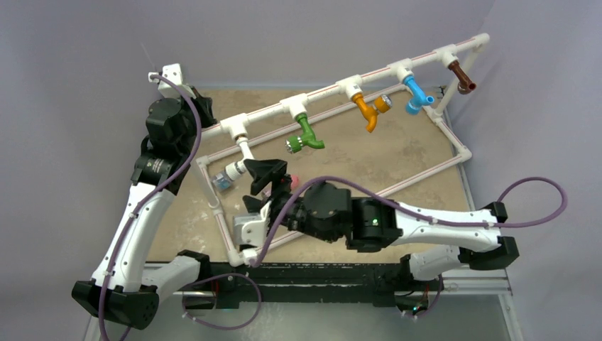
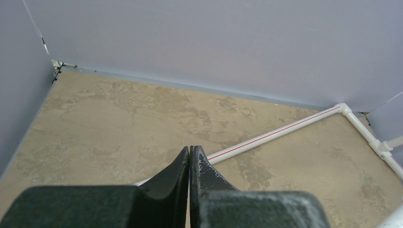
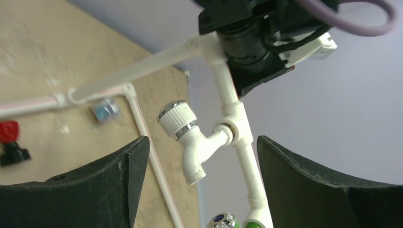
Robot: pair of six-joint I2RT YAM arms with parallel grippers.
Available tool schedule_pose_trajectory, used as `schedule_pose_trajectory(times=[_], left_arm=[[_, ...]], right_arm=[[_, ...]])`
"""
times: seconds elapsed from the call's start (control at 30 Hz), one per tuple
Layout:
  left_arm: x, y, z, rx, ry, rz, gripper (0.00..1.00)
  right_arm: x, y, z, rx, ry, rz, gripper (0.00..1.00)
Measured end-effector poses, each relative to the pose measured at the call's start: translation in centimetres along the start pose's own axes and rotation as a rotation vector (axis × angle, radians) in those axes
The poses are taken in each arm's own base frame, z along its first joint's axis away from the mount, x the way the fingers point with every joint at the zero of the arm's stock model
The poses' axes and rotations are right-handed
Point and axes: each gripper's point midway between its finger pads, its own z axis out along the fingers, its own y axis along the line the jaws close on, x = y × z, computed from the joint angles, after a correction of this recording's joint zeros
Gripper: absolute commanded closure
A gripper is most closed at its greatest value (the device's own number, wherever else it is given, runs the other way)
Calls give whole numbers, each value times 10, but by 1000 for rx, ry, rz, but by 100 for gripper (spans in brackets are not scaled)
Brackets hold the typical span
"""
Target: Install the water faucets
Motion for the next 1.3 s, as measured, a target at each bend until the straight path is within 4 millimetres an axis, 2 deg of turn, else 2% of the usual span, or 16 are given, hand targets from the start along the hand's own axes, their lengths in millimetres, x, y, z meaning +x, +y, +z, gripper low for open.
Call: schedule_pose_trajectory(times=[0.3, 0.5, 0.63, 0.77, 0.9, 1.07, 1.1, 1.3], left_arm=[[0, 0, 0, 0, 0, 0, 100], [0, 0, 0, 0, 0, 0, 100], [0, 0, 0, 0, 0, 0, 100], [0, 0, 0, 0, 0, 0, 100], [0, 0, 0, 0, 0, 0, 100], [0, 1, 1, -4, -2, 1, 100], [0, 1, 1, -5, -3, 1, 100], [-4, 5, 5, -31, -21, -2, 100]], right_arm=[[51, 35, 26, 31, 243, -393, 19], [62, 37, 37, 88, 319, -529, 24], [61, 34, 46, 139, 341, -584, 29], [59, 31, 53, 178, 354, -617, 42], [65, 30, 59, 205, 381, -630, 64], [65, 25, 59, 237, 390, -623, 98], [65, 24, 59, 245, 391, -619, 100], [55, 19, 52, 324, 381, -510, 100]])
